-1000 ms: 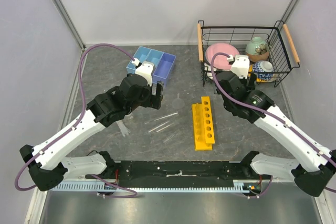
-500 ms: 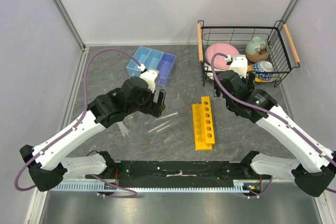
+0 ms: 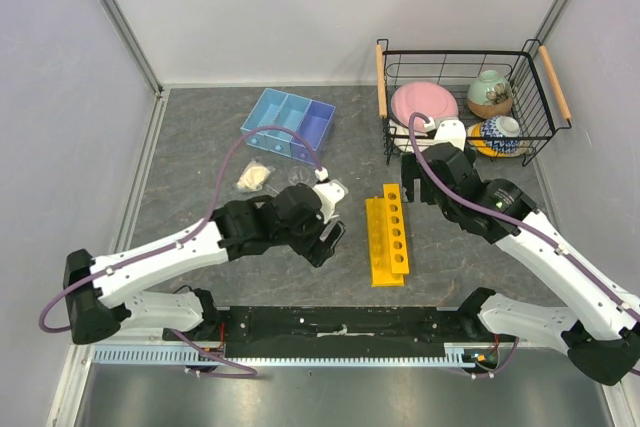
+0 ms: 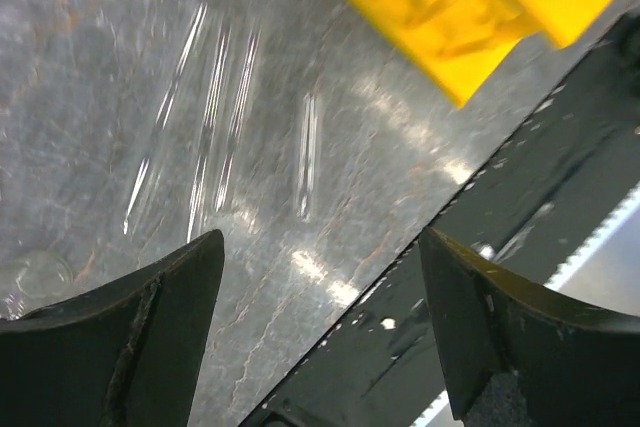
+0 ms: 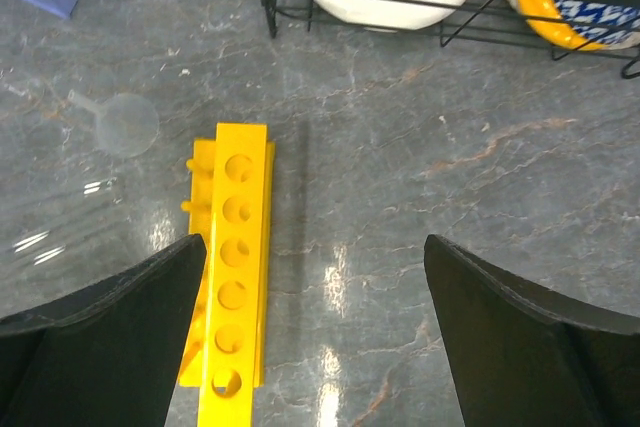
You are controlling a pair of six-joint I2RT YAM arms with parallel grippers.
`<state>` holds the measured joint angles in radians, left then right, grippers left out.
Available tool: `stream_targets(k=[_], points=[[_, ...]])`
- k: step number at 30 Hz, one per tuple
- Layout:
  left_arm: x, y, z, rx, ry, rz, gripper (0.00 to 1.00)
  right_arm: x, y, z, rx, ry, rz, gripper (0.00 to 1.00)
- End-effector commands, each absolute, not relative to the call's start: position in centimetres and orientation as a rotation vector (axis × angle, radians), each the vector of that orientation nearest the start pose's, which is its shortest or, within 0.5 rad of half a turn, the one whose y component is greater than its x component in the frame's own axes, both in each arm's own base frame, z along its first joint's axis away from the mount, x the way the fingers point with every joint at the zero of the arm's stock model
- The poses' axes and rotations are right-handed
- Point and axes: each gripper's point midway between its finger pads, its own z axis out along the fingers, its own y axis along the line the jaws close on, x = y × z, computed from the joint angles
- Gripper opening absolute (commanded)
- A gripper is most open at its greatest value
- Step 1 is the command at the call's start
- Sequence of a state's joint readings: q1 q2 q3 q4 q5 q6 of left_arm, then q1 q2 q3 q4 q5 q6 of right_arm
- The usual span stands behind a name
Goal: Organize the chemistry lab equipment
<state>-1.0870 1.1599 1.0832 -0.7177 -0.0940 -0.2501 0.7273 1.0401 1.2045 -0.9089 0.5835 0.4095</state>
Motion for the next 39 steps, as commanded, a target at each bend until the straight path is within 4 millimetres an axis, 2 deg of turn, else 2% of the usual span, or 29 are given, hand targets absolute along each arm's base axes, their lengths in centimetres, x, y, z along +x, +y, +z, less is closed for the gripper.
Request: stream_targets(k=[1,2,4,5,12,19,29,39], points=[[16.0,-26.9,15.9,0.899,2.271,-0.436,0.84,24.3,12.4,24.9,-0.101,2.211,0.051,0.98],[15.5,-26.8,14.9,0.905,2.297,-0.440,0.80,24.3,12.5,24.6,-0.109,2.220,0.048,0.98],[15.3,-26.9,13.8,0.888,2.321,-0.449,0.79,24.4,12.6,24.3,-0.112,2.223,0.044,0.98],[15.0,-26.6,12.7,0.886,2.349,-0.442,0.78,24.4,12.6,23.9,-0.116,2.230,0.038,0.98],[15.8,-26.5,11.4,0.838,2.375,-0.379,0.77,24.4,13.4,22.5,-0.133,2.248,0.067,0.98],[15.2,-26.7,7.9,0.790,2.462,-0.367,0.72,24.4,13.9,21.7,-0.141,2.252,0.097,0.98],[15.3,-27.0,5.3,0.781,2.509,-0.329,0.61,24.3,13.9,21.4,-0.170,2.251,0.099,0.98],[14.9,-27.2,3.3,0.808,2.536,-0.304,0.57,24.2,13.7,20.7,-0.183,2.257,0.081,0.99]])
